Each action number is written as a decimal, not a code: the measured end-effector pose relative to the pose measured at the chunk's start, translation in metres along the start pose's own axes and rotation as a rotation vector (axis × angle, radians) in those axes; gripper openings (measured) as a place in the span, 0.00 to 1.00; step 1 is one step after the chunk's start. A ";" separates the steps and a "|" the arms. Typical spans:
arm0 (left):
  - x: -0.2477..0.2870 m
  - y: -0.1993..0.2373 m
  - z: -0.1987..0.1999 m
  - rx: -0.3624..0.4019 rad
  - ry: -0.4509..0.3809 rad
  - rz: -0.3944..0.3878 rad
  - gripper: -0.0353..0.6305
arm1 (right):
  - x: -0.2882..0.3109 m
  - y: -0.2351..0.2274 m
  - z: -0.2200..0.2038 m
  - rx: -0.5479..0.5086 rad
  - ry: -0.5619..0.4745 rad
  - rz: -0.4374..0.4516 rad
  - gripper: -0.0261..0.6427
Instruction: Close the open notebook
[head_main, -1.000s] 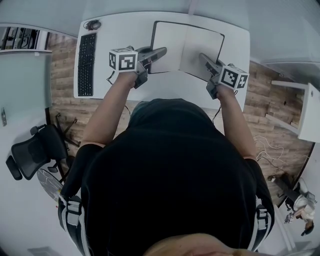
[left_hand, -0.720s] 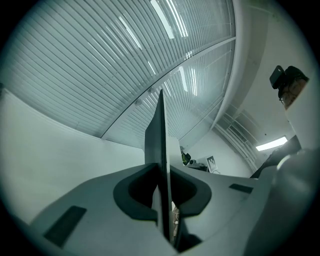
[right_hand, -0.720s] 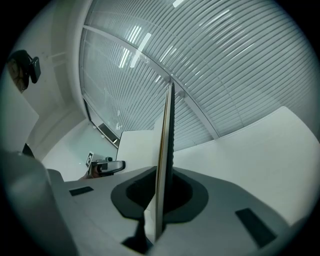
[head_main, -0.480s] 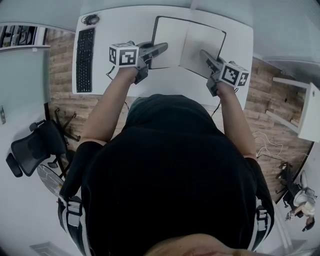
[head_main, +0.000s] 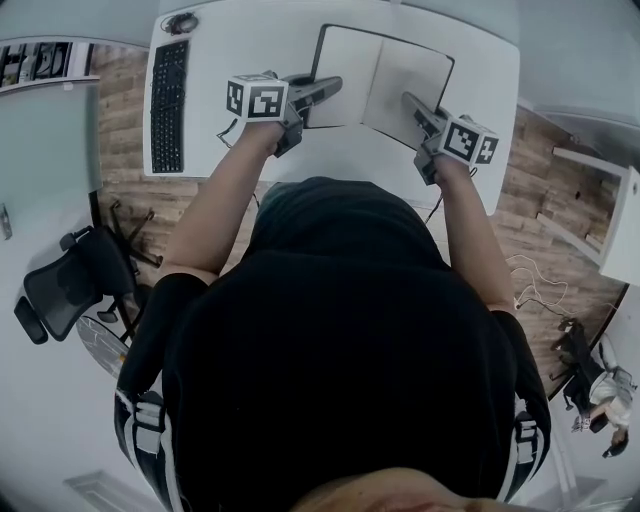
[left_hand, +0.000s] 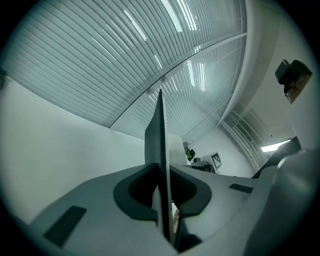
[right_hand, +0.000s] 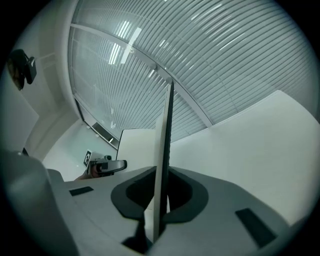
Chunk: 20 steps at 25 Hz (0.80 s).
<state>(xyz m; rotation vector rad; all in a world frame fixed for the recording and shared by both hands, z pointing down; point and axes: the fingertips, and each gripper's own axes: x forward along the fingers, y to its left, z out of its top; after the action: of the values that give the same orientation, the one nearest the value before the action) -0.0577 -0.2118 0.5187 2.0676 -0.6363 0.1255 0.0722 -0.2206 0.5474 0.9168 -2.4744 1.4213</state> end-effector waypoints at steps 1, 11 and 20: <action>0.004 0.001 -0.003 -0.008 0.004 0.001 0.13 | 0.000 -0.004 -0.001 0.002 0.007 -0.004 0.13; 0.019 0.033 -0.027 -0.073 0.032 0.023 0.13 | 0.016 -0.033 -0.024 0.049 0.053 -0.031 0.13; 0.003 0.059 -0.051 -0.115 0.049 0.041 0.13 | 0.041 -0.040 -0.060 0.055 0.115 -0.057 0.13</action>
<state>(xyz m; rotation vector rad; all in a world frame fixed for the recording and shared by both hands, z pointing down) -0.0759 -0.1969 0.5933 1.9359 -0.6410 0.1595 0.0520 -0.2040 0.6264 0.8822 -2.3185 1.4860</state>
